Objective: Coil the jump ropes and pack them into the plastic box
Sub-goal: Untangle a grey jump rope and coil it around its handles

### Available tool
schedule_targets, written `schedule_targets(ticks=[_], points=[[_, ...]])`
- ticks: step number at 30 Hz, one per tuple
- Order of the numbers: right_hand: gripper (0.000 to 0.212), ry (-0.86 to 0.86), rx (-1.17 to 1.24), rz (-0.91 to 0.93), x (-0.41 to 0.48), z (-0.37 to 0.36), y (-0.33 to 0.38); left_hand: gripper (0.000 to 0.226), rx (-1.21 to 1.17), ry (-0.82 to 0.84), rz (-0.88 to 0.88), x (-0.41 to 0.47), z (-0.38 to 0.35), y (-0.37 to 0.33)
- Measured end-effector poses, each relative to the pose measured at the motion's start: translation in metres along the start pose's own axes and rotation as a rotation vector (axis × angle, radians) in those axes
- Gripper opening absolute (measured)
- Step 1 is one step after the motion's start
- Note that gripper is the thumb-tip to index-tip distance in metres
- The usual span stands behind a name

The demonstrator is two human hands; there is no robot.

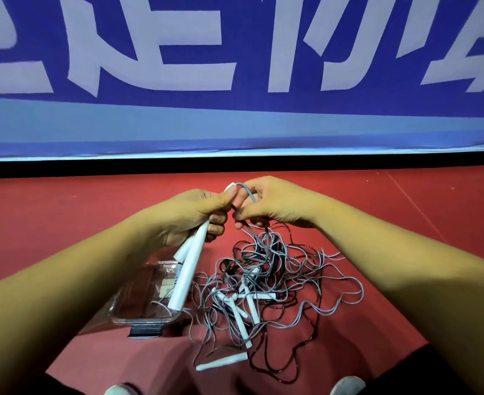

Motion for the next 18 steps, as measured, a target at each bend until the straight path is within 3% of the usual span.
schedule_targets(ticks=[3,8,11,15,18], points=[[0.006,-0.046,-0.070,0.069,0.000,0.007,0.012,0.030,0.008,0.023,-0.001,-0.002,0.001,-0.002],[0.027,-0.157,-0.211,0.156,-0.005,0.036,0.024,0.027,-0.009,0.193,-0.023,-0.009,-0.003,0.000],[0.024,-0.189,-0.275,0.160,-0.007,0.045,0.024,0.037,-0.050,0.247,-0.052,-0.012,-0.006,-0.002],[0.029,-0.183,-0.401,0.185,-0.004,0.046,0.023,0.032,-0.121,0.278,-0.069,-0.013,-0.010,-0.006],[0.027,-0.197,-0.192,0.199,-0.005,0.046,0.025,0.034,-0.115,0.246,-0.075,-0.012,-0.008,-0.009]])
Point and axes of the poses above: each hand's wrist, its own x-axis towards the middle knuckle, its own z-axis out of the back of the hand, y = z × x, the point moved 10 cm from there along x, towards the middle knuckle, and after that the axes turned 13 degrees about x, right-handed, at the moved point
